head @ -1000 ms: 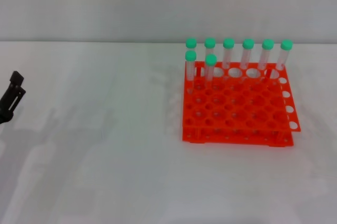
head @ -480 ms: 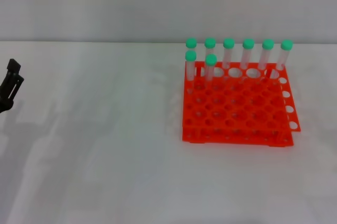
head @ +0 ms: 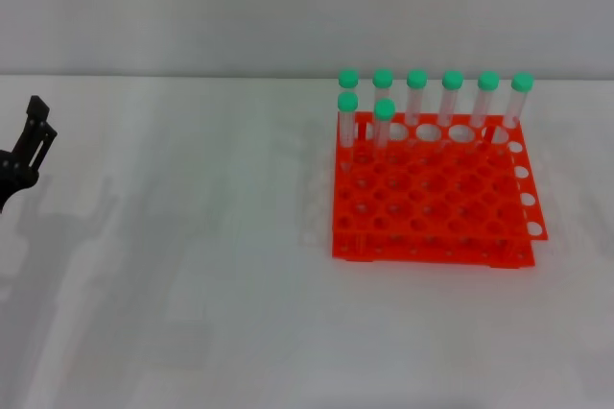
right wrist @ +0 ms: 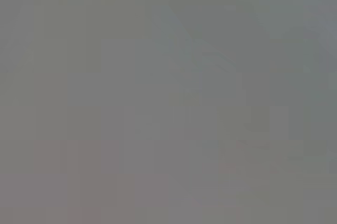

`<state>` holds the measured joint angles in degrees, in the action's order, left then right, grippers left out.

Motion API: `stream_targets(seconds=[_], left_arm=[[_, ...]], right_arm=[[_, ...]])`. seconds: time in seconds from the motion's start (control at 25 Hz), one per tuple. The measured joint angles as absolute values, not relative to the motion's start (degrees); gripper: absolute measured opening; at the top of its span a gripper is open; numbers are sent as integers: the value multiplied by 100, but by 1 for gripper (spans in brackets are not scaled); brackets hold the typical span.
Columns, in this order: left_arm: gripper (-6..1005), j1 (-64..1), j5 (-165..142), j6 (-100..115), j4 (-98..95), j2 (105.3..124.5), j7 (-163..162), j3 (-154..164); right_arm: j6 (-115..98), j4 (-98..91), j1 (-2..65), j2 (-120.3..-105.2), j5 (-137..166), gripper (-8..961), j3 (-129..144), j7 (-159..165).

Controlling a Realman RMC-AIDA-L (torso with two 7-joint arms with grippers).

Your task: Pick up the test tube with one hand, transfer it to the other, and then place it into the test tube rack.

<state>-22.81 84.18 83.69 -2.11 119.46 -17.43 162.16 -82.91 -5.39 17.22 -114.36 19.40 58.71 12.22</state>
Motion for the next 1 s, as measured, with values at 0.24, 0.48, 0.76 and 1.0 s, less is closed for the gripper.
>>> stream_targets(seconds=[0.24, 0.48, 0.76, 1.0], left_arm=[[885, -2457, 8713, 8253, -212, 11937, -1798, 16216], [885, -2671, 9082, 7864, -210, 11933, -1984, 16215], [885, -2841, 9148, 7589, -153, 11916, -2159, 16153], [885, -2831, 9122, 7552, -141, 11909, -2155, 16170]], right_arm=[[-8279, -493, 1767, -11497, 1730, 872, 5889, 469], [-8041, -476, 1858, -11517, 1753, 872, 5918, 261], [-8185, -451, 1871, -11531, 1767, 872, 5941, 752], [-8178, -448, 1872, -11532, 1739, 872, 5890, 862]])
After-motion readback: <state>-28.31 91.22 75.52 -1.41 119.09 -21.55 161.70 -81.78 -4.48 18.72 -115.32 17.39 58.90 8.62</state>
